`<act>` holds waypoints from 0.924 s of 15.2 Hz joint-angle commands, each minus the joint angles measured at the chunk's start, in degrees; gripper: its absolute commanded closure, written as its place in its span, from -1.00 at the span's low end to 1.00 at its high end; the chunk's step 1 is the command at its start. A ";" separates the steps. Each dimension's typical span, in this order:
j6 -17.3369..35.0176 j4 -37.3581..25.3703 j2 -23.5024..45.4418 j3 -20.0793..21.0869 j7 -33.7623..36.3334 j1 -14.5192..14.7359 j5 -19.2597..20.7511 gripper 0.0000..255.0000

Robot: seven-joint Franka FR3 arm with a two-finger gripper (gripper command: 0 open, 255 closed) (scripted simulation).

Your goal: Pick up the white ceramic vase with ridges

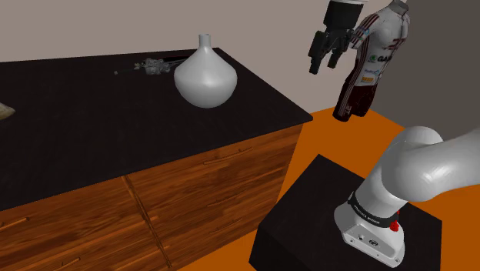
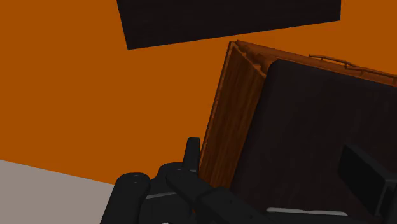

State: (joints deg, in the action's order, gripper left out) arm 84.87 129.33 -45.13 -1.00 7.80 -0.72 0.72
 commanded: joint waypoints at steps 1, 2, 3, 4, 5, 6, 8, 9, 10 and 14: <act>0.00 0.00 0.00 0.00 0.00 0.00 0.00 -1.00; 0.42 -1.39 1.63 0.84 0.82 0.30 -0.52 -1.00; 0.80 -2.84 3.29 1.66 1.63 0.57 -1.00 -1.00; 1.15 -4.34 4.96 2.47 2.44 0.83 -1.42 -1.00; 1.45 -5.91 6.64 3.28 3.25 1.06 -1.79 -1.00; 1.72 -7.54 8.35 4.07 4.05 1.28 -2.12 -1.00; 2.12 -10.99 11.82 5.65 5.65 1.64 -2.63 -1.00; 2.25 -12.82 13.58 6.43 6.46 1.80 -2.80 -1.00; 2.34 -14.71 15.37 7.20 7.27 1.96 -2.92 -1.00; 2.18 -23.00 22.79 10.27 10.62 2.54 -2.83 -1.00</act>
State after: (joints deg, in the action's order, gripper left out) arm 87.49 109.30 -24.67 8.44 17.48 1.68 -2.19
